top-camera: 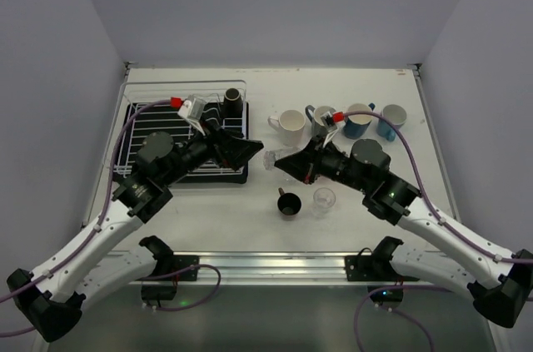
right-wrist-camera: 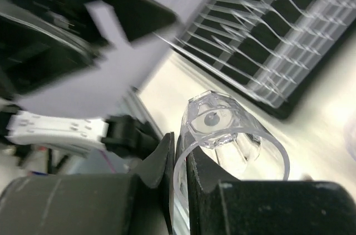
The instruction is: Unload the cups from the dish rack
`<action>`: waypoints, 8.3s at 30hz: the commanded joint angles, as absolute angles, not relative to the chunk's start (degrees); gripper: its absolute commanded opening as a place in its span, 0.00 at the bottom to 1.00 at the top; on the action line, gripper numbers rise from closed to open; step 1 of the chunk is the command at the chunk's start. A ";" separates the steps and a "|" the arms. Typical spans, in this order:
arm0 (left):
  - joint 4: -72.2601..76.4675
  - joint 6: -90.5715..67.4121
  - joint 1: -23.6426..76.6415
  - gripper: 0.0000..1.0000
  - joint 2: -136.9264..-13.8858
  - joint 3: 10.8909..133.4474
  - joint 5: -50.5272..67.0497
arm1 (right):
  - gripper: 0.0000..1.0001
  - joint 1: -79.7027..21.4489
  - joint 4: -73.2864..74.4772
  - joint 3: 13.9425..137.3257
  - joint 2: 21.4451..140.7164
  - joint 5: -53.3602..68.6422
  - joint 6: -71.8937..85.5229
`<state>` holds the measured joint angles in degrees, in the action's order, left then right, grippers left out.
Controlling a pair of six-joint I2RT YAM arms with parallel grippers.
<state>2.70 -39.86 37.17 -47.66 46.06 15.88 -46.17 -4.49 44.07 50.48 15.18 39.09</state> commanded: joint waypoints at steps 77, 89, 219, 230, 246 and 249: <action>-3.87 -13.10 22.85 0.65 -99.40 79.80 -9.41 | 0.38 -46.05 32.26 47.64 43.07 -9.76 25.66; -5.98 -10.90 21.97 0.66 -107.92 84.99 -10.02 | 0.37 -46.05 31.29 47.11 42.80 -8.26 25.58; -18.72 -13.80 27.51 1.00 -26.28 38.50 0.97 | 0.43 -13.62 31.64 59.15 85.17 -11.52 24.96; -18.90 -14.06 27.51 1.00 -28.30 40.34 0.44 | 0.59 -13.71 34.72 57.84 66.29 -13.53 25.40; -20.83 -16.00 27.51 1.00 -28.48 57.12 -4.21 | 0.99 -13.71 20.57 51.59 16.20 -4.22 24.87; -21.44 -15.65 27.51 1.00 -27.51 57.13 -6.67 | 0.99 -13.71 19.95 50.19 13.98 -4.22 24.52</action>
